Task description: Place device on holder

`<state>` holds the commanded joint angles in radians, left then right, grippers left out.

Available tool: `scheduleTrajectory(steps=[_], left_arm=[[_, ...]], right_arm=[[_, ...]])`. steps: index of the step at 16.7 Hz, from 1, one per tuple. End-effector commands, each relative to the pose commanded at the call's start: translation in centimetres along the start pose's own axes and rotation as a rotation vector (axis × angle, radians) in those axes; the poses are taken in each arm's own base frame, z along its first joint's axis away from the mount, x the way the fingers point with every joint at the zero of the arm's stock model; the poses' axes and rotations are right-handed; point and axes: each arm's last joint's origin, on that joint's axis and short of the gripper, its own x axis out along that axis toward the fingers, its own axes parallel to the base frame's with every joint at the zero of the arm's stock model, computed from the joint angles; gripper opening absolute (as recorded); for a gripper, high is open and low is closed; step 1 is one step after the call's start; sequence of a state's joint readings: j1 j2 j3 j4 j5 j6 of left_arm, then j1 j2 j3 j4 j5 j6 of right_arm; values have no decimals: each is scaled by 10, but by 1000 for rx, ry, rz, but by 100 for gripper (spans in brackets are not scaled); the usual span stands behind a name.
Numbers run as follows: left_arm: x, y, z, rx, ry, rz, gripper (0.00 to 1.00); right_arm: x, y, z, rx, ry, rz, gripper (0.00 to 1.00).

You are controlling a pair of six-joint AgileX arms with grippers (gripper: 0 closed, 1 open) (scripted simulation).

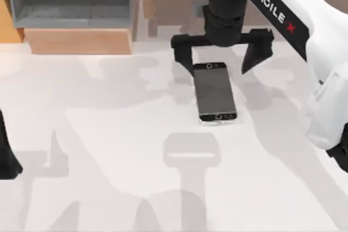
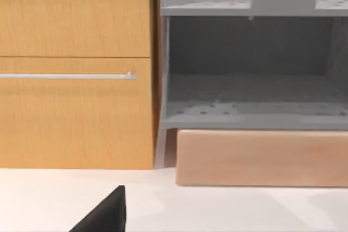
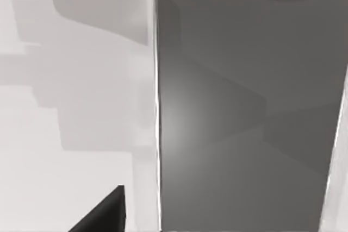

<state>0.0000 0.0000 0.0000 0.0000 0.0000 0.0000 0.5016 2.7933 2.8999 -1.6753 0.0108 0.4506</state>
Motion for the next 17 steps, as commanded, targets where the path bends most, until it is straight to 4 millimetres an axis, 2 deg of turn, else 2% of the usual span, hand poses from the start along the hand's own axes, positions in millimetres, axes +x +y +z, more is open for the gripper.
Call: scheduleTrajectory(steps=[4, 12, 17], left_arm=[[0, 0, 0, 0, 0, 0, 100], [0, 0, 0, 0, 0, 0, 100], [0, 0, 0, 0, 0, 0, 100]], right_arm=[[10, 2, 3, -3, -5, 3, 100], [73, 4, 3, -4, 6, -3, 100], [78, 4, 2, -4, 2, -1, 100]])
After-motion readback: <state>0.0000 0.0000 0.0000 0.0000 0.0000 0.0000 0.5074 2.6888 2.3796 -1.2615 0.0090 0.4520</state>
